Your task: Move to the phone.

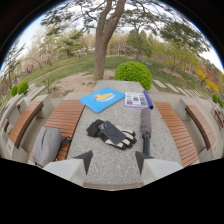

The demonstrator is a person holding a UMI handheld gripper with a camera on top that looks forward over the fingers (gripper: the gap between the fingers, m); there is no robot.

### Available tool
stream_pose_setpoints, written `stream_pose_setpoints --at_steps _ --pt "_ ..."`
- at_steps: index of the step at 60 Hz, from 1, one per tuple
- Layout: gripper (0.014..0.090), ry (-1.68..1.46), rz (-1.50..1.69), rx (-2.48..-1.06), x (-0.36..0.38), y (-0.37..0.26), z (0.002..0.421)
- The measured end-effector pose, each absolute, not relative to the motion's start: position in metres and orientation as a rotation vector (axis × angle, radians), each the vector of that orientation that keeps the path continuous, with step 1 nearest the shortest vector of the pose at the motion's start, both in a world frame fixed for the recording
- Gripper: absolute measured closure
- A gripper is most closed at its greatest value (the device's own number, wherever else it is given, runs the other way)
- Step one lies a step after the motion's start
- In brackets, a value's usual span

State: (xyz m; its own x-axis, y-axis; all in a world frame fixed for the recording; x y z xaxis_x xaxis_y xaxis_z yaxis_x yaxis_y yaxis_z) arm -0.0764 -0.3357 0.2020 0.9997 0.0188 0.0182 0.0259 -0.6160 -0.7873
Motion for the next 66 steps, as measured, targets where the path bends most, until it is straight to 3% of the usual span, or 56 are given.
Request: stream_pose_setpoints --at_steps 30,66 --pt "0.0199 -0.020 -0.029 -2.236 -0.080 -0.313 0.170" --pt "0.0200 -0.081 0.004 -2.344 -0.061 -0.156 0.065"
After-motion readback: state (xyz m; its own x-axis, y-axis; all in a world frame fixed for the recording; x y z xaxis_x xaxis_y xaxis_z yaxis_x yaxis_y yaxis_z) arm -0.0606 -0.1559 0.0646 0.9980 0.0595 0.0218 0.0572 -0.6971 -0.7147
